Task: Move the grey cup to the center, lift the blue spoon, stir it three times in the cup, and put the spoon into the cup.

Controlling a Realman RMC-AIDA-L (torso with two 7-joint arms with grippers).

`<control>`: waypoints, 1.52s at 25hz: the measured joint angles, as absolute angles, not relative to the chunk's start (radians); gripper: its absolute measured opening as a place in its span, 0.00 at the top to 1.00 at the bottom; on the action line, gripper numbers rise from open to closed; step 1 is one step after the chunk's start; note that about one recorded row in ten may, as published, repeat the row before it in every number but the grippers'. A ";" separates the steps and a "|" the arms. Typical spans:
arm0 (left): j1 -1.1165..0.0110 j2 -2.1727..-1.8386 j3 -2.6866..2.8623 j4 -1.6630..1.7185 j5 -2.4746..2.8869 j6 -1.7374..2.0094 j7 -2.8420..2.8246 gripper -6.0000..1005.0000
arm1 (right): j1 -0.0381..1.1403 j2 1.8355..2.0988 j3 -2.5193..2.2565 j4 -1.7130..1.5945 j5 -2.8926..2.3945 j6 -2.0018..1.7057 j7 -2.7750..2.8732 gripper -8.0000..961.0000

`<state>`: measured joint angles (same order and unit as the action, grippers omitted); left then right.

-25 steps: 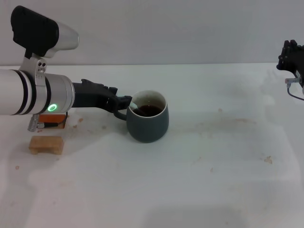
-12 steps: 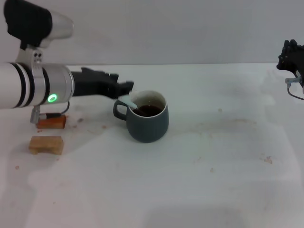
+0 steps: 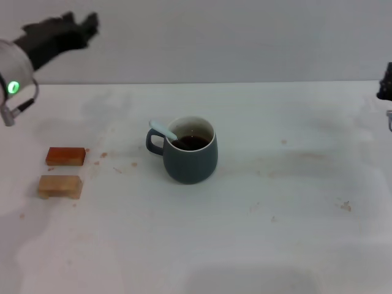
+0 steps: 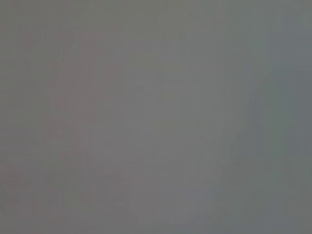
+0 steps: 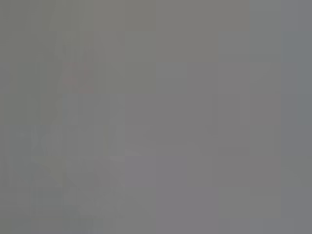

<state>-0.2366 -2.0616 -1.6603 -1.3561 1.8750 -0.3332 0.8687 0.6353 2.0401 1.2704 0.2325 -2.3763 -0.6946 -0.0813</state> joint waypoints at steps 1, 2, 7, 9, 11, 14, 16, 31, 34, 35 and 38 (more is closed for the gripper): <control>-0.232 -2.062 -1.658 -1.346 1.850 -0.306 0.889 0.55 | 0.620 2.037 1.291 0.228 -2.377 -0.711 -0.081 0.91; -0.232 -2.062 -1.658 -1.346 1.850 -0.306 0.889 0.55 | 0.620 2.037 1.291 0.228 -2.377 -0.711 -0.081 0.91; -0.228 -2.061 -1.623 -1.240 1.757 -0.063 0.995 0.55 | 0.570 2.026 1.372 0.224 -2.377 -0.743 -0.081 0.91; -0.236 -2.060 -1.617 -1.195 1.758 0.015 0.996 0.55 | 0.546 2.019 1.404 0.225 -2.377 -0.752 -0.081 0.91; -0.242 -2.060 -1.613 -1.151 1.763 0.113 0.987 0.55 | 0.516 2.012 1.450 0.230 -2.377 -0.767 -0.081 0.91; -0.247 -2.060 -1.609 -1.126 1.767 0.167 0.973 0.55 | 0.501 2.009 1.473 0.232 -2.378 -0.776 -0.081 0.91; -0.260 -2.057 -1.604 -1.070 1.810 0.244 0.904 0.55 | 0.484 2.008 1.508 0.234 -2.376 -0.789 -0.104 0.91; -0.277 -2.008 -1.539 -0.805 2.632 0.515 -0.146 0.55 | 0.473 2.014 1.559 0.251 -2.373 -0.793 -0.160 0.91; -0.324 -1.981 -1.514 -0.629 2.780 0.658 -0.359 0.55 | 0.464 2.014 1.566 0.258 -2.373 -0.793 -0.161 0.91; -0.340 -1.978 -1.512 -0.577 2.808 0.697 -0.394 0.55 | 0.460 2.015 1.568 0.262 -2.373 -0.793 -0.161 0.91; -0.373 -1.979 -1.512 -0.488 2.834 0.735 -0.403 0.55 | 0.452 2.016 1.570 0.274 -2.372 -0.793 -0.161 0.91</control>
